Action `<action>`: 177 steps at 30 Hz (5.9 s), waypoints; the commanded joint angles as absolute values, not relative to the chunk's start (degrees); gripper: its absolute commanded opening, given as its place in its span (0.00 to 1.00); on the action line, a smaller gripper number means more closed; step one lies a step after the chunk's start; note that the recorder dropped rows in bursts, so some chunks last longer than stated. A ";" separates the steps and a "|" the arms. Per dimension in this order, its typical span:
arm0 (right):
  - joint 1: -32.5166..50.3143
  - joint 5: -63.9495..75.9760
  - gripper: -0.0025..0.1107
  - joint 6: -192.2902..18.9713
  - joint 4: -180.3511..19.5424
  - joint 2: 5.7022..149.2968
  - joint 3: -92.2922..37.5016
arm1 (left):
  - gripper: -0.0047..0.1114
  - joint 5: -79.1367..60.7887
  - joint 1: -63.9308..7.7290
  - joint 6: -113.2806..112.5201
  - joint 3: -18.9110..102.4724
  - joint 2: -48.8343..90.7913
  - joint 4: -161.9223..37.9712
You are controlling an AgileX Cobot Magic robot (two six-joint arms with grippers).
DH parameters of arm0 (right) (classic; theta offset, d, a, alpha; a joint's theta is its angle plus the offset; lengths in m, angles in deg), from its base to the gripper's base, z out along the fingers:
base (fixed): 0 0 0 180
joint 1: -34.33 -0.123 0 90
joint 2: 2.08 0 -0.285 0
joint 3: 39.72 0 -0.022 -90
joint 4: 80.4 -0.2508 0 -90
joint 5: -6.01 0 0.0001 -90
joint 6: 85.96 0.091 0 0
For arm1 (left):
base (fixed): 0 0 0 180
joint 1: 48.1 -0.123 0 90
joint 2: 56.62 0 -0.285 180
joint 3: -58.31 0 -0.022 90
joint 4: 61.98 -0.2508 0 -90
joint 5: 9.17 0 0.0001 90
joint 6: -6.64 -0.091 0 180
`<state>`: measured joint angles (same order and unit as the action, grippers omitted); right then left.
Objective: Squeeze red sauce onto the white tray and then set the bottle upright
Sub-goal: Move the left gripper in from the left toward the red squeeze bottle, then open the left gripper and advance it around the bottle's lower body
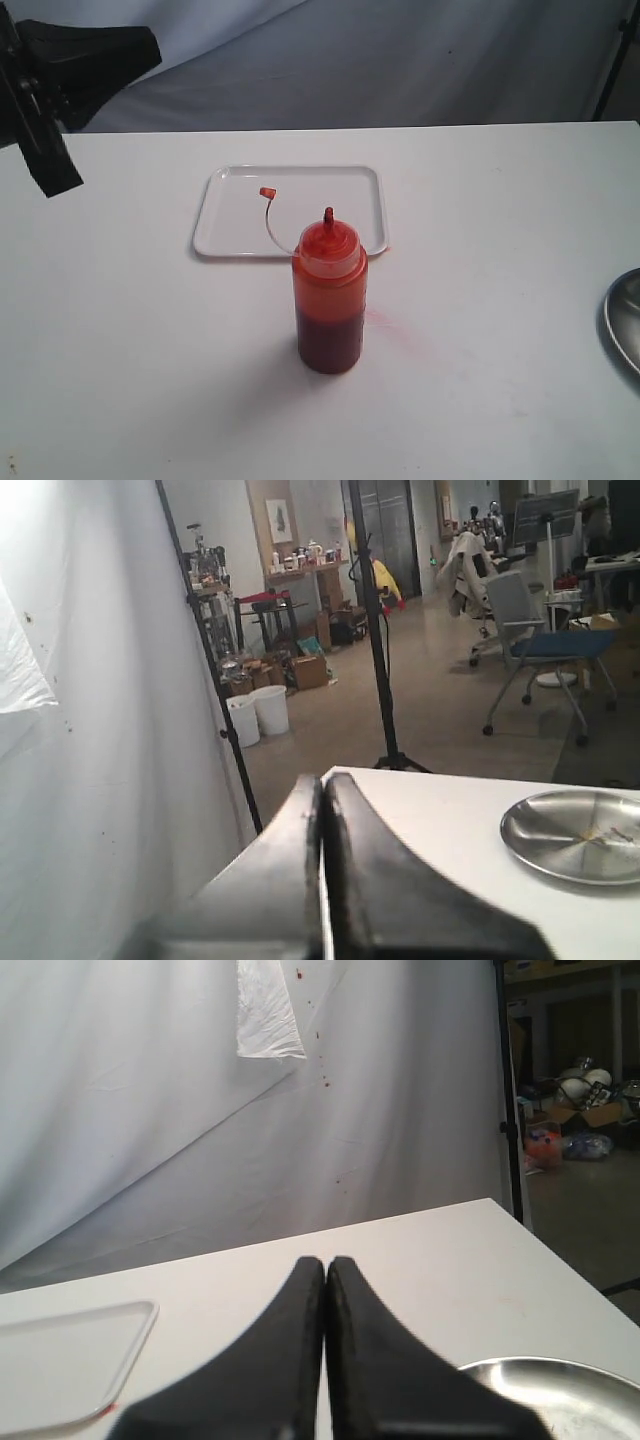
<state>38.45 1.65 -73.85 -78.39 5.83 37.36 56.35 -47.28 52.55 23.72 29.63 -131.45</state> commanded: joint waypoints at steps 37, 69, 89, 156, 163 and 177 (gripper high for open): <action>38.81 1.49 0.02 -73.89 -78.03 5.70 37.50 | 0.94 41.76 -47.13 63.66 23.97 41.17 -139.56; 38.81 1.70 0.02 -73.89 -78.16 5.70 37.50 | 0.94 60.79 -46.01 76.91 22.72 41.17 -150.94; 37.55 1.70 0.02 -73.89 -78.16 5.70 37.50 | 0.94 29.33 -32.12 76.43 20.45 51.52 -152.96; 37.55 1.70 0.02 -73.89 -78.16 5.70 37.50 | 0.94 31.01 -26.75 42.14 26.80 64.72 -136.24; 37.55 1.70 0.02 -73.89 -78.16 5.70 37.50 | 0.94 31.00 -26.75 50.42 30.12 64.72 -144.35; 37.55 1.70 0.02 -73.89 -78.16 5.70 37.50 | 0.94 29.33 -26.75 65.13 34.83 64.88 -158.92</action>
